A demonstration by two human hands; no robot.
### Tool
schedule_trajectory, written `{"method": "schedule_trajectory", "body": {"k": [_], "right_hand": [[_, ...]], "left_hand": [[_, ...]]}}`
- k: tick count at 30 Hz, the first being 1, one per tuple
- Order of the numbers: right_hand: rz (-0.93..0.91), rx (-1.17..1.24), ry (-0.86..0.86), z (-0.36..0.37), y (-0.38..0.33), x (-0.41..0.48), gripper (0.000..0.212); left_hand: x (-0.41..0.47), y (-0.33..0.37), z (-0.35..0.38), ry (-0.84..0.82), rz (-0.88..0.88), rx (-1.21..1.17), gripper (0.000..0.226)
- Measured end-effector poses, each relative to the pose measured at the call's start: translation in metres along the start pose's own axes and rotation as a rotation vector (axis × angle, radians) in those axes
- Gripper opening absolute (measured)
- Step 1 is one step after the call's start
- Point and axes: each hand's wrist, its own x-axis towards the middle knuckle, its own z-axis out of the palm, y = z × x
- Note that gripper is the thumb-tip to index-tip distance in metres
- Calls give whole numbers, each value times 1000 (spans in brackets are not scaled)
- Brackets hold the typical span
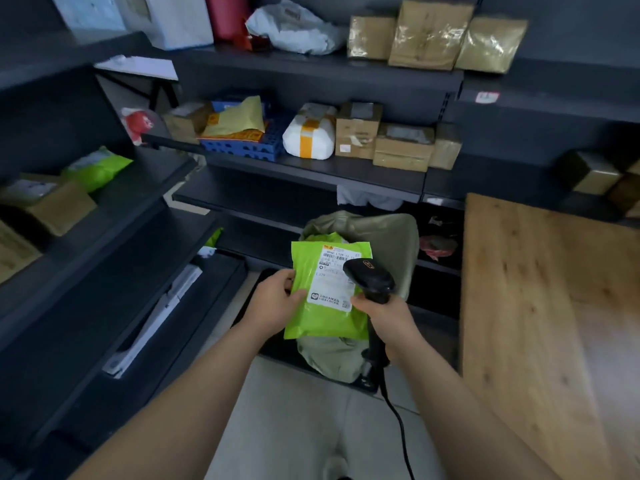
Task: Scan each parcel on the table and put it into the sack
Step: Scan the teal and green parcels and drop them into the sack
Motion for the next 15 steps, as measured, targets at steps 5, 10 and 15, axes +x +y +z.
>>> {"method": "schedule_trajectory", "body": {"k": [5, 10, 15], "right_hand": [[29, 45, 84, 23, -8, 89, 8], [82, 78, 115, 44, -13, 181, 12], [142, 81, 183, 63, -2, 264, 11]], "left_hand": [[104, -10, 18, -94, 0, 42, 44], [203, -25, 37, -165, -32, 36, 44], [290, -51, 55, -266, -79, 35, 37]]}}
